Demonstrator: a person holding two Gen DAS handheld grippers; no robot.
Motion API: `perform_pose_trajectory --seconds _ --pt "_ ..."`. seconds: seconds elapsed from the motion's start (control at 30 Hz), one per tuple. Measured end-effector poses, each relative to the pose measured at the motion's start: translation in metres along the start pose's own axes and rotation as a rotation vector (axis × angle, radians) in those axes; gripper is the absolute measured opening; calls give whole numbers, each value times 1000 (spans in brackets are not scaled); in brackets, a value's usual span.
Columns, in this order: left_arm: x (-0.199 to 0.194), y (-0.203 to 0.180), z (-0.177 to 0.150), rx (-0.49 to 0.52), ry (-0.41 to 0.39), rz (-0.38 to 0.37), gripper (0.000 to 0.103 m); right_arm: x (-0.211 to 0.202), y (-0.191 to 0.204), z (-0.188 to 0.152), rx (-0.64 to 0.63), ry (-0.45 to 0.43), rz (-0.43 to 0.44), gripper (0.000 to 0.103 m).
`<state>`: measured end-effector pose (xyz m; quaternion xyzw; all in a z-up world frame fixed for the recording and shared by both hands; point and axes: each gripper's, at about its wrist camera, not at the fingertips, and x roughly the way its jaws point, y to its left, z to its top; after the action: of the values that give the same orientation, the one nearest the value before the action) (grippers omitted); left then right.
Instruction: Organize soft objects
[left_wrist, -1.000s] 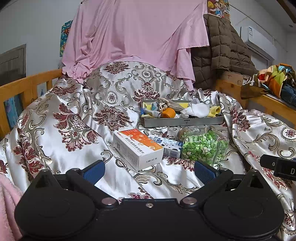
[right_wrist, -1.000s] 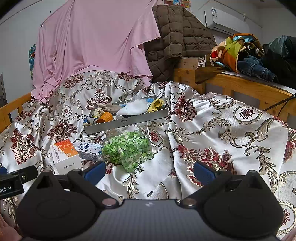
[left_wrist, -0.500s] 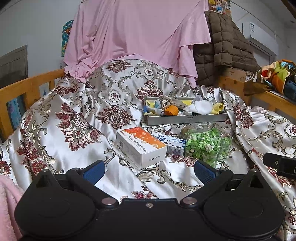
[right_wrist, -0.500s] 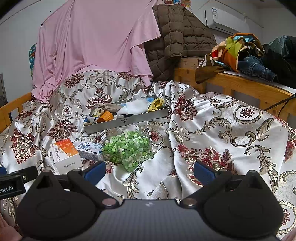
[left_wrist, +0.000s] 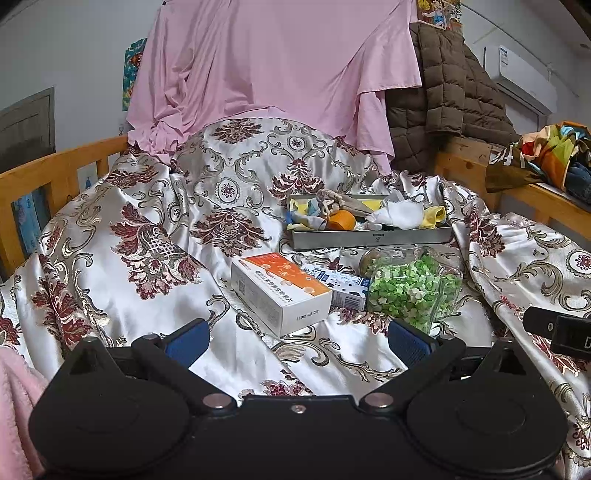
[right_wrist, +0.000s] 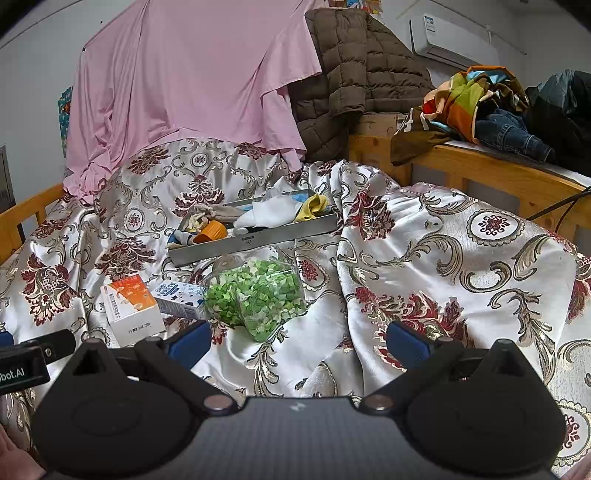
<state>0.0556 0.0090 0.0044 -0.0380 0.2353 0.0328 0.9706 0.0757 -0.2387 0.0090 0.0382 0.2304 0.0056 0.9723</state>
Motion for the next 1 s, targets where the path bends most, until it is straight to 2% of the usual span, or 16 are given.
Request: perform_pose_trajectory --seconds 1.0 --pt "0 0 0 3 1 1 102 0 1 -1 -1 2 0 103"
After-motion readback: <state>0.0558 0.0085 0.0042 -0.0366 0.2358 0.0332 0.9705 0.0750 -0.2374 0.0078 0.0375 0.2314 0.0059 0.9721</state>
